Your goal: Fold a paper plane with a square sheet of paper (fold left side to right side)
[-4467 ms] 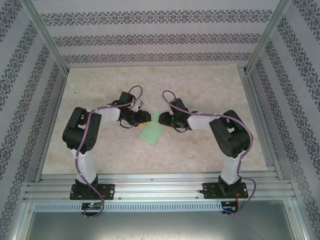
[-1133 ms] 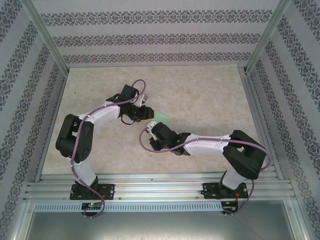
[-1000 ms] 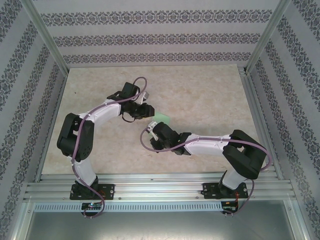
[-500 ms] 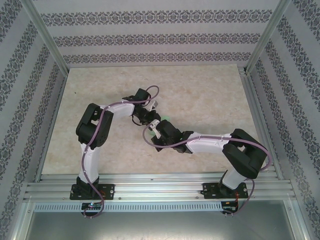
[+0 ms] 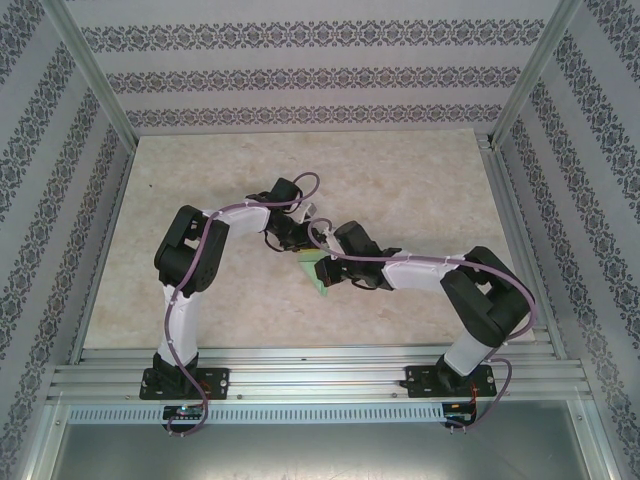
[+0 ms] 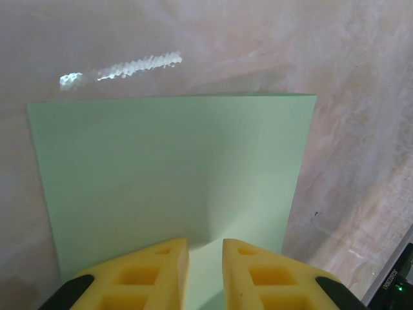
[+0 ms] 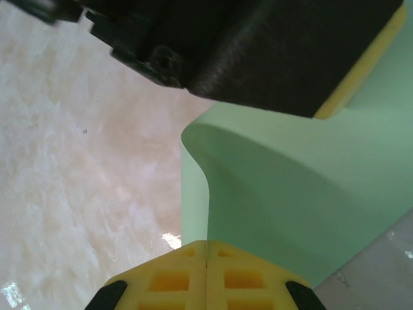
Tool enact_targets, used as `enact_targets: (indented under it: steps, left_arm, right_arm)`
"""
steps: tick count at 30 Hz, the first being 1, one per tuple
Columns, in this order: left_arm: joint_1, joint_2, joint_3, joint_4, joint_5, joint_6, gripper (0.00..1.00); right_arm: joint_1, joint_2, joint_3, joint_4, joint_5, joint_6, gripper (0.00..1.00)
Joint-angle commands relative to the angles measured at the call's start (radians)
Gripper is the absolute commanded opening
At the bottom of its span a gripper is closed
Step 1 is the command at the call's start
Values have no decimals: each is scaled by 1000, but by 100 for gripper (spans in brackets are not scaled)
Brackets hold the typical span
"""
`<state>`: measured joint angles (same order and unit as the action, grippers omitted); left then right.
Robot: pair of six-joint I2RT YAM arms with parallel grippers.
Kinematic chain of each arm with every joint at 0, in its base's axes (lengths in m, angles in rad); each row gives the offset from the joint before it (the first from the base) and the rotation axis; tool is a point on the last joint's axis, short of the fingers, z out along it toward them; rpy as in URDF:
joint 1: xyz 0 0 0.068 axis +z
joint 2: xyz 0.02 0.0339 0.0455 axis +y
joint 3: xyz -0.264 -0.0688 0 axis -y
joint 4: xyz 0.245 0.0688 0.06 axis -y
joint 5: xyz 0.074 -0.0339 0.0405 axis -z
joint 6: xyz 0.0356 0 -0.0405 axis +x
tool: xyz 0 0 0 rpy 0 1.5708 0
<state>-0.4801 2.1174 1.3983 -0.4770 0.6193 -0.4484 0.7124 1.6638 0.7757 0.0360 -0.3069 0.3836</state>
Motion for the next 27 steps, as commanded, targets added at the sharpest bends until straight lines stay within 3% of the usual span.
enact_targets:
  steps: [1,27]
  left_arm:
    - [-6,38,-6,-22,-41,34,23]
    - [-19,50,-6,-14,-43,27,23]
  right_arm:
    - [-20,25,-19,45,-78,79,0]
    - [-88,83,-15,54,-106,129,0]
